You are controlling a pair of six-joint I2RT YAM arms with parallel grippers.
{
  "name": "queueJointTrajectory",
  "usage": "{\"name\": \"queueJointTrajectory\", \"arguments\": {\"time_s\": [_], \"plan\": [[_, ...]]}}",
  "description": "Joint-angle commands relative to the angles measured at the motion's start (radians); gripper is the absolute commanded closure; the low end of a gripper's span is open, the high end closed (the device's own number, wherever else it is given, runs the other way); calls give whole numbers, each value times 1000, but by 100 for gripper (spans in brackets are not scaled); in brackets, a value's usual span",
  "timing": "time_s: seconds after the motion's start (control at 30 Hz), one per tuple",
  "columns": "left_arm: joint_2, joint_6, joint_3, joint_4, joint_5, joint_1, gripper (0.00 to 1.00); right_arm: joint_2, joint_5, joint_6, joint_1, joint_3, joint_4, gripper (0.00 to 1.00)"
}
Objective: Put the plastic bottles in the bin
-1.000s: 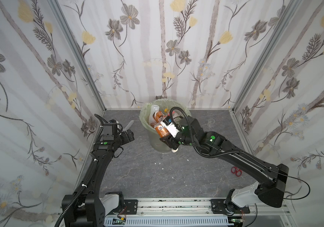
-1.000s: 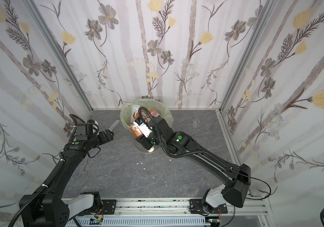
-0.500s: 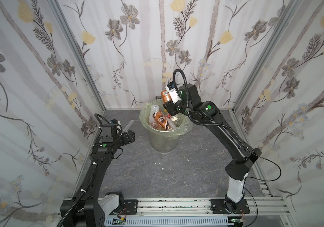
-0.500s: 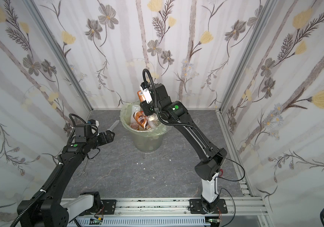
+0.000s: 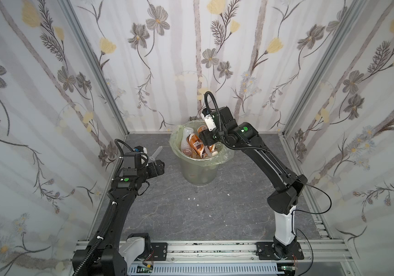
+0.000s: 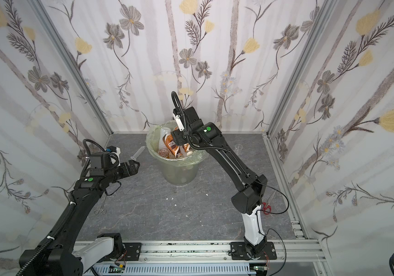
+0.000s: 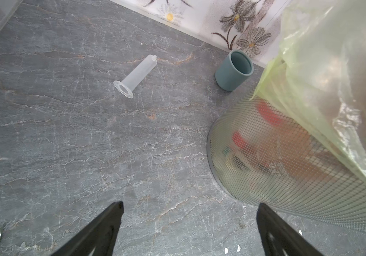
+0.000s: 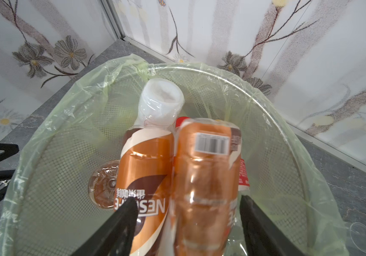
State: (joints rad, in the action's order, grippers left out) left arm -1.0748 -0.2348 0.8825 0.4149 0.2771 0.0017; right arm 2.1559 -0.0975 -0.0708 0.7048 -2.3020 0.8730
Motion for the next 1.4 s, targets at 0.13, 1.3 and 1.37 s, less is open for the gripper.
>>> {"name": "queueJointTrajectory", "arguments": {"time_s": [0.13, 1.3, 1.37], "plan": [[12, 5, 13, -29, 11, 1, 4, -34, -66, -12, -7, -5, -20, 23], [-112, 216, -399, -1094, -473, 5, 0, -1055, -176, -3, -612, 1748, -1336, 0], [-175, 216, -418, -1164, -457, 7, 0, -1044, -179, -21, -660, 1833, -1435, 0]]}}
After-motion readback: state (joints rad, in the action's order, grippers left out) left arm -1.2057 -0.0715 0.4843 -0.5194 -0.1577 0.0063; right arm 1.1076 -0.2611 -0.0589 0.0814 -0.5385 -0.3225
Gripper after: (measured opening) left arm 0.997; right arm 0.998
